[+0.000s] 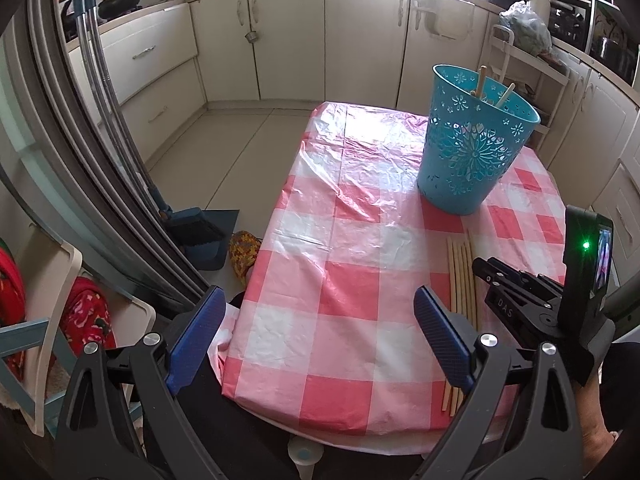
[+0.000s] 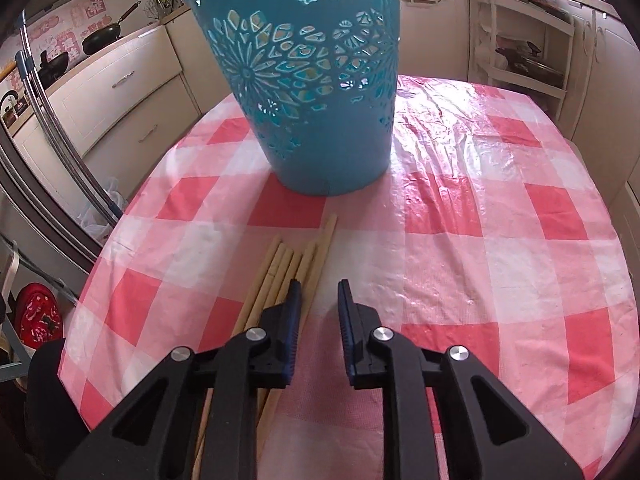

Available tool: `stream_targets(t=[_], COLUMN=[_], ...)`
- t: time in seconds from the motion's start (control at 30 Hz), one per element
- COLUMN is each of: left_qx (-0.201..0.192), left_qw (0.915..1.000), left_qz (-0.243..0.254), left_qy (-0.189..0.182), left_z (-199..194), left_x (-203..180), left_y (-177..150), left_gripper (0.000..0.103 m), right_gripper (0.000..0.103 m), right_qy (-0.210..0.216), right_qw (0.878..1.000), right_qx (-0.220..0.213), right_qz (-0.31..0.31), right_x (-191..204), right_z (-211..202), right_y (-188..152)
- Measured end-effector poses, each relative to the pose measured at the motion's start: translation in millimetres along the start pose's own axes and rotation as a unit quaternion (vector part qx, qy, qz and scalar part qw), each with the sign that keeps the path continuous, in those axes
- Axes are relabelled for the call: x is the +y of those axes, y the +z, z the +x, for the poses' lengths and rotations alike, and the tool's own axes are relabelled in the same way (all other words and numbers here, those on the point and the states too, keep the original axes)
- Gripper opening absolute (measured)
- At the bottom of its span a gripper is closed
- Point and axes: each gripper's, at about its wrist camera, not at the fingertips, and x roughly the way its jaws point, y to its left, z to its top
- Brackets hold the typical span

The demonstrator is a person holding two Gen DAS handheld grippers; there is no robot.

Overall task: Organize utensils
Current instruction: 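Lower the open right tool beside a loose chopstick on the cloth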

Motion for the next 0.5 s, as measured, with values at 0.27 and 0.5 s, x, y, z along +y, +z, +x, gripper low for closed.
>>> stream_targets(t=[0.27,0.5], left_qx=[0.022,0.056], left_qw=[0.9993,0.9962], left_qz=[0.027,0.046], left_qy=[-0.015,-0.048], left_z=[21.1,61.6], left_x=[-23.7,-60.5], left_y=[-1.2,2.4], left_gripper=[0.091,0.091], right_gripper=[0.009,0.009], right_qy=[-0.006,-0.007], right_qw=[0.998,0.999], right_qx=[0.015,0.02], right_qz=[-0.058,-0.047], right_x=[-10.9,-44.7], right_z=[-11.7,-32.0], right_y=[-9.8,-26.8])
